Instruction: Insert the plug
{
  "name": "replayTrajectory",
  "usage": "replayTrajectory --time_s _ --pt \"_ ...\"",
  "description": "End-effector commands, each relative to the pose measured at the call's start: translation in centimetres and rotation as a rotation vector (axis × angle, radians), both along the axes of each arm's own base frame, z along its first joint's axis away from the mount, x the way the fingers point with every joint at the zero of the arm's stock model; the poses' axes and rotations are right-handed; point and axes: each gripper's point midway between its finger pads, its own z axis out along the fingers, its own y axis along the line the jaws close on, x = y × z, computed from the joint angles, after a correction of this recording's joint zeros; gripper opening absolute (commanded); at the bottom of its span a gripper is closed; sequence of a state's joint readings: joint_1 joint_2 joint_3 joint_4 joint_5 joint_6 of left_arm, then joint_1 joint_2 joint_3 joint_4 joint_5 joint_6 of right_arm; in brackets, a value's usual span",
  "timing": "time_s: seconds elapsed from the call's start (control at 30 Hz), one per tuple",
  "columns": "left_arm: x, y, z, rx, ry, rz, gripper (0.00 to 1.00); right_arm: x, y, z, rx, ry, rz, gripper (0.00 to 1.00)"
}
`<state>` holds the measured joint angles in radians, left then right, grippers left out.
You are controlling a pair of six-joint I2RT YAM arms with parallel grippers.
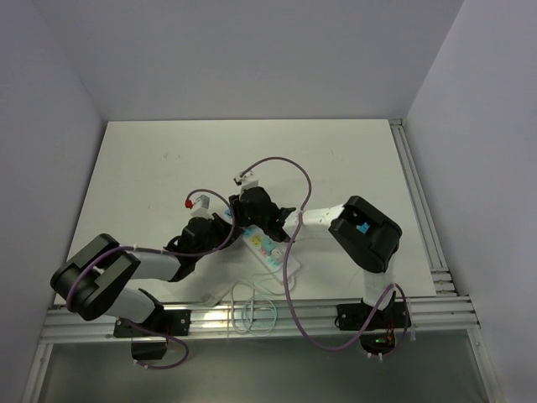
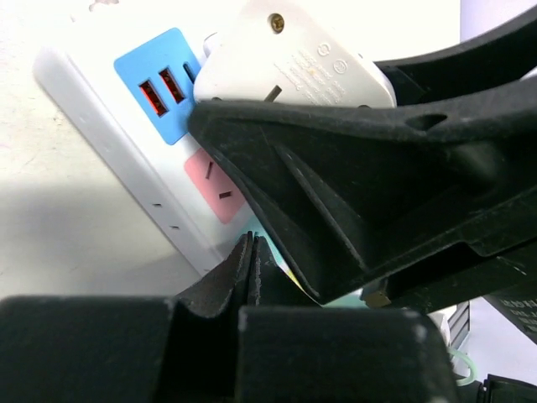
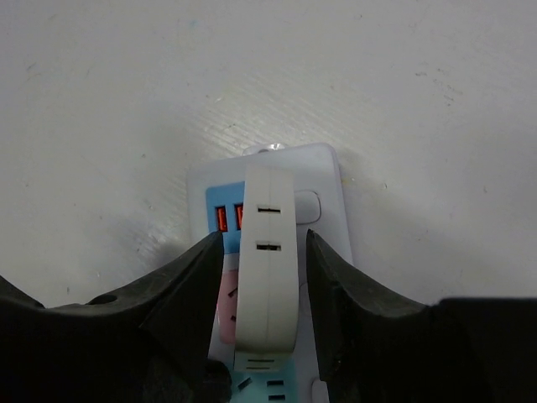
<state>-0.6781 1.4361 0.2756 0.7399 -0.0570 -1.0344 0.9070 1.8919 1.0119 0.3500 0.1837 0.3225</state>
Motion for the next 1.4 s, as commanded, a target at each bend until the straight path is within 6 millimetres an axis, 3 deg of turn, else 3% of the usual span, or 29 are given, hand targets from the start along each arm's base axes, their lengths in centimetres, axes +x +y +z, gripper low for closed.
replayTrajectory --time_s 0.0,0.13,0.27,0.3,0.37,0.47,0.63,0.67,0.93,1.37 --pt "0.0 0.8 -0.5 0.045 0.005 0.024 0.0 -2.3 -2.7 -3.1 -0.142 0.119 0.029 0.52" --pt "0.0 0.8 -0.5 0.051 0.004 0.018 0.0 -2.2 -2.6 -1.4 -0.15 0.149 0.045 0.52" --pt "-0.2 0.4 -0.5 0.036 0.008 -0.001 0.0 -1.4 -2.1 1.7 -0.134 0.166 0.058 0.56" --pt "-0.3 0.3 -0.3 0.025 0.005 -0.004 0.0 -1.9 -2.5 1.5 -0.16 0.201 0.064 0.61" --pt "-0.5 0.1 -0.2 0.013 0.005 -0.017 0.0 -0.9 -2.4 2.8 -0.165 0.207 0.055 0.61" --pt "-0.6 0.1 0.5 -0.008 -0.007 -0.02 0.0 -0.8 -3.2 3.0 -0.207 0.232 0.055 0.62" --pt "-0.8 0.1 1.5 -0.028 -0.023 -0.026 0.0 -0.3 -3.0 4.1 -0.193 0.26 0.081 0.62" --pt "-0.8 0.1 1.6 -0.03 -0.026 -0.026 0.0 -0.3 -2.3 4.8 -0.161 0.275 0.112 0.61" --pt "-1.0 -0.3 1.7 -0.045 -0.02 -0.042 0.0 -0.4 -1.0 5.7 -0.134 0.346 0.198 0.6" --pt "-1.2 -0.9 1.8 -0.074 0.0 -0.064 0.0 -0.1 -1.1 5.4 -0.195 0.412 0.227 0.5"
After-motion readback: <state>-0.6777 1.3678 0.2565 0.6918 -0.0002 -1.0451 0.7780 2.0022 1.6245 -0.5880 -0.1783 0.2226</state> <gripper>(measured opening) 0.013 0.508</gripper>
